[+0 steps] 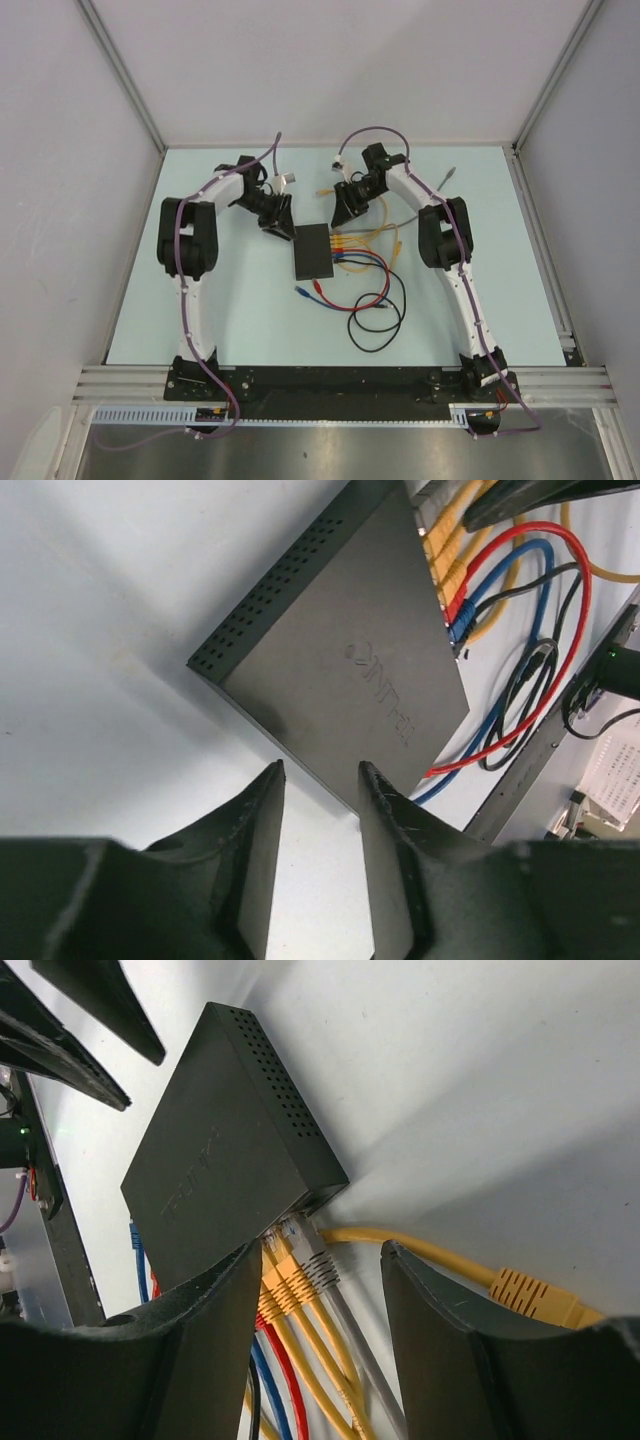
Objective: Pull the plug from the switch port
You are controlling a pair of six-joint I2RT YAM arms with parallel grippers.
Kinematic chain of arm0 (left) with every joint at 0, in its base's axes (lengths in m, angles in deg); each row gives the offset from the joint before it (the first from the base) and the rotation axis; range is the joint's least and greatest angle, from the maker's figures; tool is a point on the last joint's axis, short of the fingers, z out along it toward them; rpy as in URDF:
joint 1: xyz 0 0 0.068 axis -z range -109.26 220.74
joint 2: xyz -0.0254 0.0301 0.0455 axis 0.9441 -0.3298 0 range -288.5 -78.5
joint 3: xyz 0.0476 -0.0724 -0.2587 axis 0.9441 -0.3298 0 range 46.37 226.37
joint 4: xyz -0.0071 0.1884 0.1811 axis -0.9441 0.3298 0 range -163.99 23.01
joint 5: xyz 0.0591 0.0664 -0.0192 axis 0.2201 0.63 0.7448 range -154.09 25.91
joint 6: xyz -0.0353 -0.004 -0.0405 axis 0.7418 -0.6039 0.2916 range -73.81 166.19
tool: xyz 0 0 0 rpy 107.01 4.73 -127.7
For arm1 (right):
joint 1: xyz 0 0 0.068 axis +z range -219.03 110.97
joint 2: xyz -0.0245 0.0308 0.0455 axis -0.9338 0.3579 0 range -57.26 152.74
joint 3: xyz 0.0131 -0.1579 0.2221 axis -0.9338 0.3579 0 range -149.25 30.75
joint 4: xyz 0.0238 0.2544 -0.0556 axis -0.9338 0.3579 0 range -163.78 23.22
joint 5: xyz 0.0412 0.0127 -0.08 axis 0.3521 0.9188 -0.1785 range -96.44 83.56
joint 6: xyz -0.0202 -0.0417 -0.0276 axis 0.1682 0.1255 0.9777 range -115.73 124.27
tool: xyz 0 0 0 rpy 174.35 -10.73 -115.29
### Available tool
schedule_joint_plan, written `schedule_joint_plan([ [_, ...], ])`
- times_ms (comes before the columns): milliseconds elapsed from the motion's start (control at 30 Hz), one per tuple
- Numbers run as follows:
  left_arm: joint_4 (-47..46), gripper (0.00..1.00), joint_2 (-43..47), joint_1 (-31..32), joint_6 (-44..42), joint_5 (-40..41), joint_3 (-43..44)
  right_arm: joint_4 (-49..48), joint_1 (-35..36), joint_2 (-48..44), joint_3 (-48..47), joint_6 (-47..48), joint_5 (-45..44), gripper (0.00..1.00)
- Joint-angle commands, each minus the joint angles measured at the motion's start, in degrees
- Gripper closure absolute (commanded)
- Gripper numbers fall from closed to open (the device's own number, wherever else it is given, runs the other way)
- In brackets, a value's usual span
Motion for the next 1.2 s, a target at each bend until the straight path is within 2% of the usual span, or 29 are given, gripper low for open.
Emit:
schedule_joint_plan([
  [0,0.2,0.48,-1.8,0.3,0.4,0.7,1.7,0.2,0.2,1.3,0.7,-0.3,1.5,0.45],
  [167,0.0,0.38,-3.2,1.2,1.4,2.8,2.6,0.7,0.0,1.5,1.5,0.5,1.4,0.48],
  [267,-0.8,0.44,-1.4,1.8,1.2,6.2,4.0,1.3,0.0,1.6,1.9,0.8,1.2,0.50],
  [367,-3.4,0.69,2.9,1.8,1.8,7.8,4.1,1.4,-0.2,1.7,2.5,0.5,1.5,0.52],
  [400,-3.7,0.87,3.7,1.8,1.5,6.6,4.1,1.3,-0.3,1.8,2.7,0.4,1.8,0.53],
  [467,-5.2,0.99,5.5,1.8,1.7,1.5,2.3,1.3,-0.3,1.8,2.9,0.4,1.8,0.53],
  [567,-7.8,1.00,3.5,1.9,4.3,-4.1,1.1,1.3,-0.4,2.2,2.4,0.4,2.0,0.54],
  [667,-6.0,1.00,0.5,2.7,4.8,-4.8,1.8,1.2,-0.3,2.3,1.8,0.2,2.3,0.55],
  [933,-5.9,1.00,-5.0,4.4,4.2,1.7,2.7,1.3,-0.5,1.9,1.8,-0.1,3.4,0.60],
  [1167,-5.9,1.00,-6.4,4.6,4.1,6.4,1.3,0.5,-0.6,0.5,0.5,-1.3,5.8,0.61],
])
